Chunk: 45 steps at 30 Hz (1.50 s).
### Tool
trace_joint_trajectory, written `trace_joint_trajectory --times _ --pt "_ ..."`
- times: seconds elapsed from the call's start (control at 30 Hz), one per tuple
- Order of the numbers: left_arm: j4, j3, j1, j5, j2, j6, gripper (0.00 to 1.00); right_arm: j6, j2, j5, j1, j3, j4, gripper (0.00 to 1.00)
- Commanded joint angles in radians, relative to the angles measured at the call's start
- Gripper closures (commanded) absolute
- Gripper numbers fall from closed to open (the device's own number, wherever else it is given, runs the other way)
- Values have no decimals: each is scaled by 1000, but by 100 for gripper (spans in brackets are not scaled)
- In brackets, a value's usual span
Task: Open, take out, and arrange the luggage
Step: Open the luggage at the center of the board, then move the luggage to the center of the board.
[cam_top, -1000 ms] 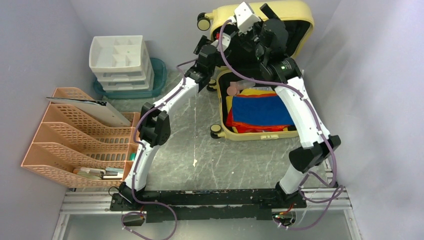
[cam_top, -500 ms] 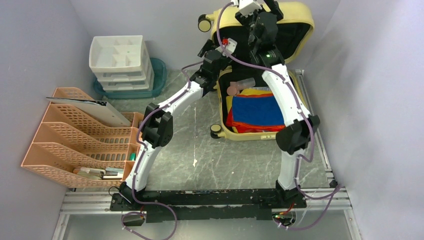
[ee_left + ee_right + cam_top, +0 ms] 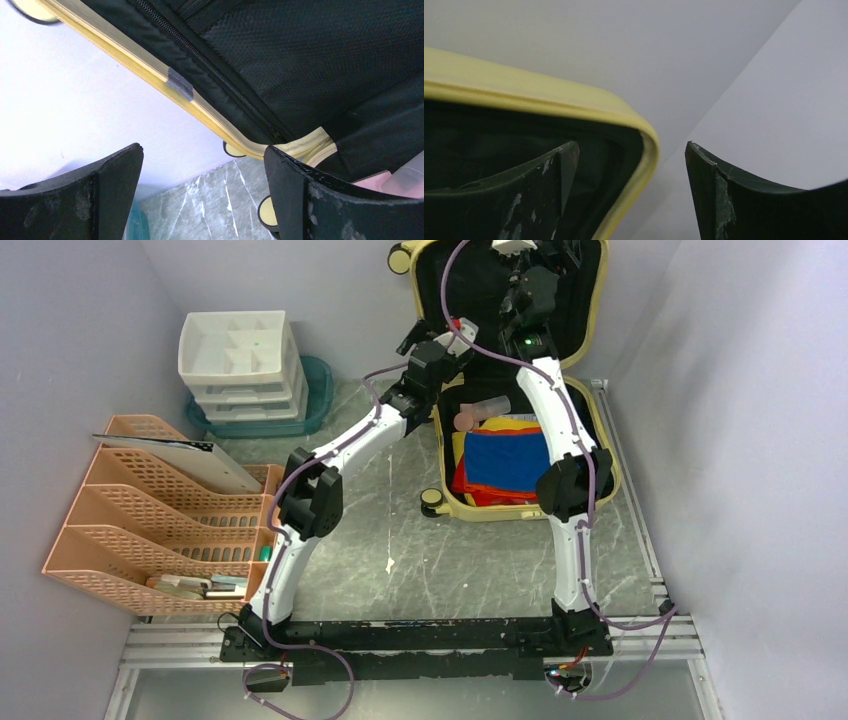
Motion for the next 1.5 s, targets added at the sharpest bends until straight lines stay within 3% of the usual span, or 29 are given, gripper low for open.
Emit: trace_joint_trajectory --times 0.0,0.13,0.3,0.47,0.6,0.77,0.93,1.17,1.47 --pt "60 55 -21 -77 9 63 5 -33 -4 67 -6 111 146 17" --pt "104 101 -21 -108 54 89 6 107 -109 26 -6 125 -73 13" --pt "151 27 -31 -68 12 73 5 221 -332 -51 -9 -110 -266 9" --pt "39 -132 -72 -25 -127 30 4 338 -628 -220 -24 -548 -446 7" --pt "-157 -318 -85 75 -322 -79 4 412 -863 -327 -34 -924 -459 5" --pt "-308 -615 -83 155 -609 -98 4 432 -1013 -365 -60 -1248 -439 1" --pt "-317 -902 -18 216 -842 -90 4 491 -970 -430 -202 -1353 -396 0" --pt "-335 -1162 87 442 -1044 0 4 555 -779 -432 -331 -1262 -390 1" --pt "-273 -1420 111 564 -1228 41 4 591 -501 -406 -455 -1068 -395 7"
